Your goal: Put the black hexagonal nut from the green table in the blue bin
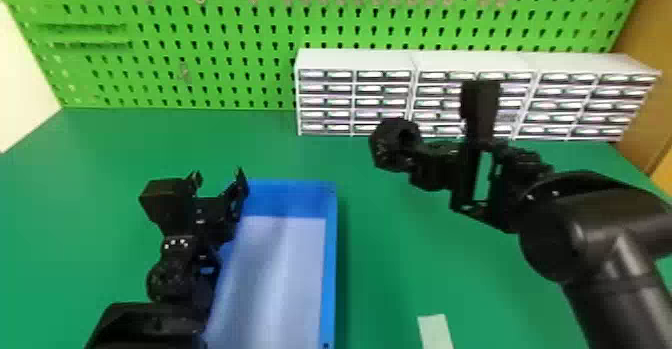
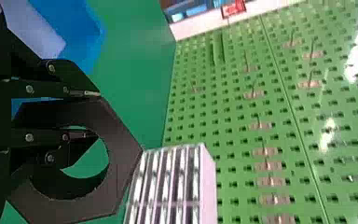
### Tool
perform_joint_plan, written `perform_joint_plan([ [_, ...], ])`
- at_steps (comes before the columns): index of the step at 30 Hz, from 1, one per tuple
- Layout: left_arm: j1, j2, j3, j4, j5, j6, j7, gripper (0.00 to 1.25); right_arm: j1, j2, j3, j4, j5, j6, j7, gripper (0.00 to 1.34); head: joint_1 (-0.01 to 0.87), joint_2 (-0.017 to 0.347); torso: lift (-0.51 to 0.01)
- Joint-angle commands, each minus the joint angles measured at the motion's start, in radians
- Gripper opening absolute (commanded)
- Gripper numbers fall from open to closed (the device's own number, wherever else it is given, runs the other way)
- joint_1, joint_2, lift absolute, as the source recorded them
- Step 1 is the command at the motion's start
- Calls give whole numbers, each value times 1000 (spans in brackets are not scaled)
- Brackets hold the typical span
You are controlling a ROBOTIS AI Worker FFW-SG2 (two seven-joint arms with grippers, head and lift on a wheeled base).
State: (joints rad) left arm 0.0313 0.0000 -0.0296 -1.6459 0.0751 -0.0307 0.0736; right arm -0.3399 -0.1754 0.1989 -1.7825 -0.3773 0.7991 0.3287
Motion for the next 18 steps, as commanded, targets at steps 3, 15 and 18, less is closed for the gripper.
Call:
perform_joint_plan([
  [3, -2, -3, 5, 0, -1, 0, 0, 738, -22, -1, 73, 5, -35, 0, -2, 316, 657, 57, -95],
  [15, -2, -3, 13, 0, -3, 0, 0, 738, -53, -6, 183, 12, -101, -9, -17, 316, 657, 57, -95],
  [18, -2, -3, 14, 0, -3, 0, 0, 738, -56, -7, 201, 14, -114, -12, -19, 316, 657, 57, -95],
])
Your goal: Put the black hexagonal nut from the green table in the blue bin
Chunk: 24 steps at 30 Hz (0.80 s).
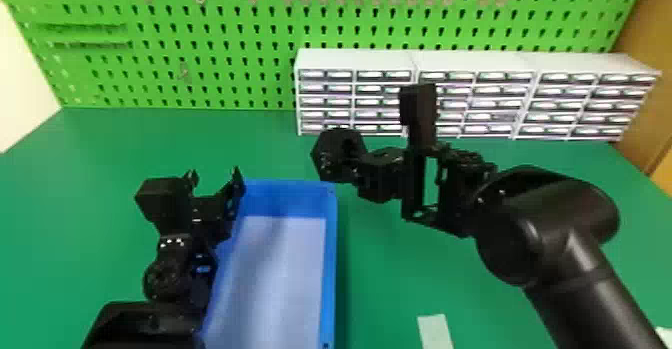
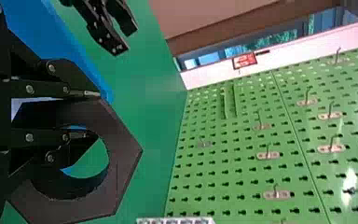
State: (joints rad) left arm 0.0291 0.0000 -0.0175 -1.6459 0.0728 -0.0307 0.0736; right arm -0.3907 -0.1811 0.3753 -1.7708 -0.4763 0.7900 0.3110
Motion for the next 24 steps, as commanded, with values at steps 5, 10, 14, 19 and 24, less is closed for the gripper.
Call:
perform_joint_plan([
  [5, 0, -3, 7, 0, -1, 0, 0, 738, -11, -5, 54, 5, -31, -6, -6, 316, 657, 57, -95],
  [10, 0, -3, 8, 0, -1, 0, 0, 738, -16, -6, 86, 8, -51, -6, -6, 316, 657, 57, -95],
  [14, 0, -3, 10, 0, -1, 0, 0, 738, -22, -8, 113, 11, -68, -11, -9, 316, 657, 57, -95],
  [19, 0, -3, 10, 0, -1, 0, 0, 738, -25, -15, 149, 21, -96, -18, -10, 316, 657, 57, -95],
  [24, -1, -3, 11, 0, -1, 0, 0, 736, -27, -18, 172, 27, -113, -18, -10, 316, 657, 57, -95],
])
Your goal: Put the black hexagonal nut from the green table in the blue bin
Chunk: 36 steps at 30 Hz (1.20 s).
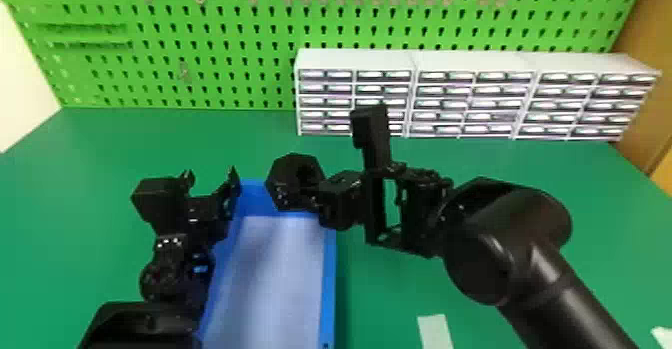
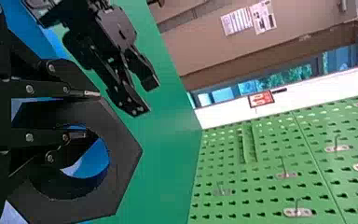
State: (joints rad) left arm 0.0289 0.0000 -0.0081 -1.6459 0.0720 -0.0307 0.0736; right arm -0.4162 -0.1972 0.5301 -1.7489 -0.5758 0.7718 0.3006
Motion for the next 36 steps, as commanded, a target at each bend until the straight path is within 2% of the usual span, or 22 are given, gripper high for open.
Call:
perform_joint_plan([
  [1, 0, -3, 3, 0, 2, -2, 0, 738, -1, -4, 21, 5, -13, 0, 0, 316, 657, 57, -95],
  [14, 2, -3, 5, 0, 2, -2, 0, 736, -7, -10, 36, 11, -26, 1, 0, 325, 657, 57, -95],
  [15, 2, -3, 5, 0, 2, -2, 0, 738, -9, -10, 36, 11, -30, 6, -1, 354, 657, 57, -95],
  [16, 2, -3, 5, 0, 2, -2, 0, 738, -9, -10, 36, 16, -41, 15, -5, 448, 657, 57, -95],
  [19, -1, -3, 7, 0, 2, -2, 0, 738, -12, -8, 33, 23, -61, 27, -8, 815, 657, 57, -95],
  [22, -1, -3, 5, 0, 2, -2, 0, 738, -16, -10, 31, 23, -59, 37, -8, 1089, 657, 57, -95],
  [24, -1, -3, 5, 0, 0, -2, 0, 738, -16, -10, 30, 23, -58, 37, -8, 1203, 657, 57, -95],
  [26, -3, -3, 5, 0, 0, -3, 0, 736, -16, -10, 27, 23, -58, 37, -8, 1244, 657, 57, -95],
  [36, -3, -3, 2, 0, 0, -3, 2, 736, -12, -10, 24, 23, -56, 37, -8, 1229, 657, 57, -95],
])
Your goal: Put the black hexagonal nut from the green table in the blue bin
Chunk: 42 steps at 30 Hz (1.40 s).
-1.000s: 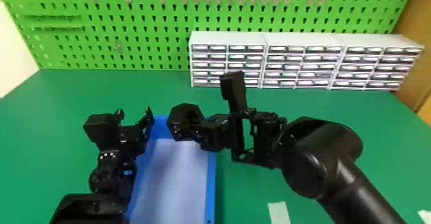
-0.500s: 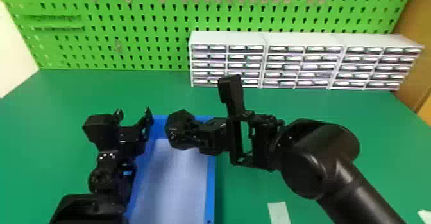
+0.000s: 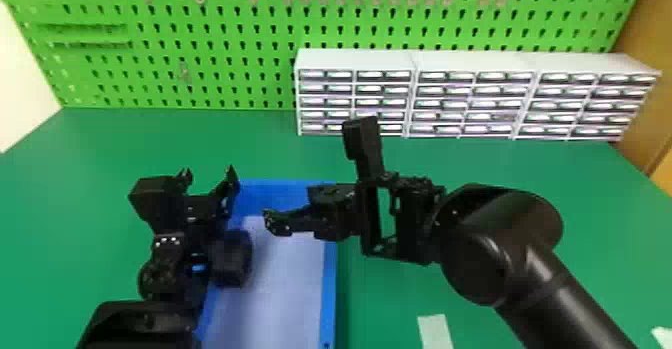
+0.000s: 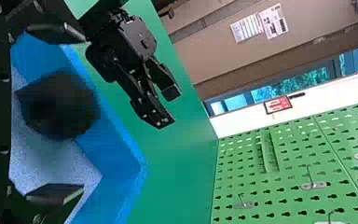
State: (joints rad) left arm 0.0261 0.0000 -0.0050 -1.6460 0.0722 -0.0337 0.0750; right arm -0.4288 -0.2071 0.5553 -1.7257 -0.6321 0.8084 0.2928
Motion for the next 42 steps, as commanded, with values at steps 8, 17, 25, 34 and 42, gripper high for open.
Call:
perform_joint_plan([
  [8, 0, -3, -1, 0, 0, 1, 0, 738, 4, 0, -8, 0, 3, 0, 0, 1229, 657, 57, -95],
  [17, 0, -3, -6, 0, 0, 0, 2, 738, 12, -1, -29, 0, 20, 0, 0, 1227, 657, 57, -95],
  [25, -2, -3, -6, 0, 0, 1, 2, 738, 28, 0, -83, 0, 63, 0, 0, 1227, 657, 57, -95],
  [34, -2, -3, -9, 0, 0, 1, 5, 736, 58, 5, -149, 0, 121, -6, 0, 1230, 657, 57, -95],
  [42, 0, -3, -9, 0, 0, 1, 6, 738, 94, 17, -239, -2, 163, -58, -11, 1230, 657, 57, -95],
])
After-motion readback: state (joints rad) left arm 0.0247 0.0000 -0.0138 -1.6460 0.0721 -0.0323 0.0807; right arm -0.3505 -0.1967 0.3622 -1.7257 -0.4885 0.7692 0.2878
